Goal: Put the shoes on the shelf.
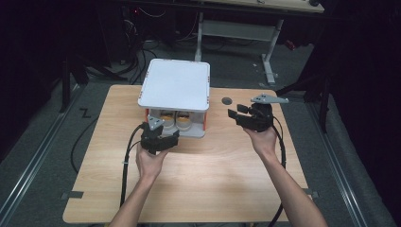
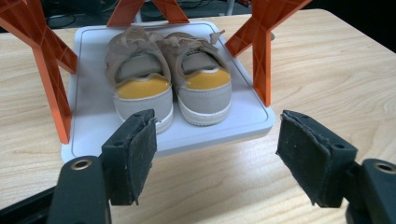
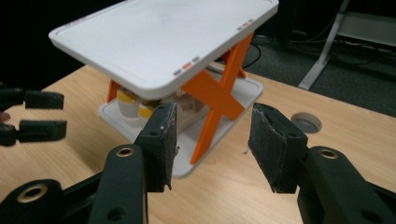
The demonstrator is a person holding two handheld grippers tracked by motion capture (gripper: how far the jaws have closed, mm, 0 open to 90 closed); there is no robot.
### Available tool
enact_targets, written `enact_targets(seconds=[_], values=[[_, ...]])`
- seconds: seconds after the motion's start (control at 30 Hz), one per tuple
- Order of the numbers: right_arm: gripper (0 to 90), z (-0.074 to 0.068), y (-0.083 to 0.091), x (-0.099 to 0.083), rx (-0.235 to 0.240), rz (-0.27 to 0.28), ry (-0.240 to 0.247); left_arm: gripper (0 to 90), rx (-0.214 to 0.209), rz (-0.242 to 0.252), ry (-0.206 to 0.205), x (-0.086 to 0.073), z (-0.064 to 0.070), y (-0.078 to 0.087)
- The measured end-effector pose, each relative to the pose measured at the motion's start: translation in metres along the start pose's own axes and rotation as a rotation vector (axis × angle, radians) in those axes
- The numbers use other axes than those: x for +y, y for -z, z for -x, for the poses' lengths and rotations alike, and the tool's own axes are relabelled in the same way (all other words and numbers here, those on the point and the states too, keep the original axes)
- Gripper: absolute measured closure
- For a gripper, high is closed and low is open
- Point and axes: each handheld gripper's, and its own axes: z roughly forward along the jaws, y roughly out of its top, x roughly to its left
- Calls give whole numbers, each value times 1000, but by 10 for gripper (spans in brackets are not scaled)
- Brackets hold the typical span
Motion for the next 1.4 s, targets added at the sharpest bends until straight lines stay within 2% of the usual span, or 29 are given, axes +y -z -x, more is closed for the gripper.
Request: enact_targets(seconds=[0.07,0.17,0.33,0.6,0.7,0.9,1.13,1.4], values=[[514,2,5,-6,-6,-3,-1,283,-1,3,0,-3,0,3],[515,6,16,-21,-5,16,-27,281,-4,-3,-12,-9,-1,8],[517,11,31,-44,-20,33,-41,279,-3,-7,-6,-15,-2,14],[521,18,44,-78,-51,7,-61,278,10,-21,-7,-28,-5,20],[521,23,47,-90,-60,5,-87,277,13,-24,-11,-32,-6,22],[522,30,48,-114,-80,-18,-121,275,15,-36,-4,-44,-9,22],[519,37,46,-136,-115,-58,-146,274,27,-78,-1,-60,-16,16],[513,49,38,-162,-180,-127,-160,276,71,-135,9,-79,-26,6]])
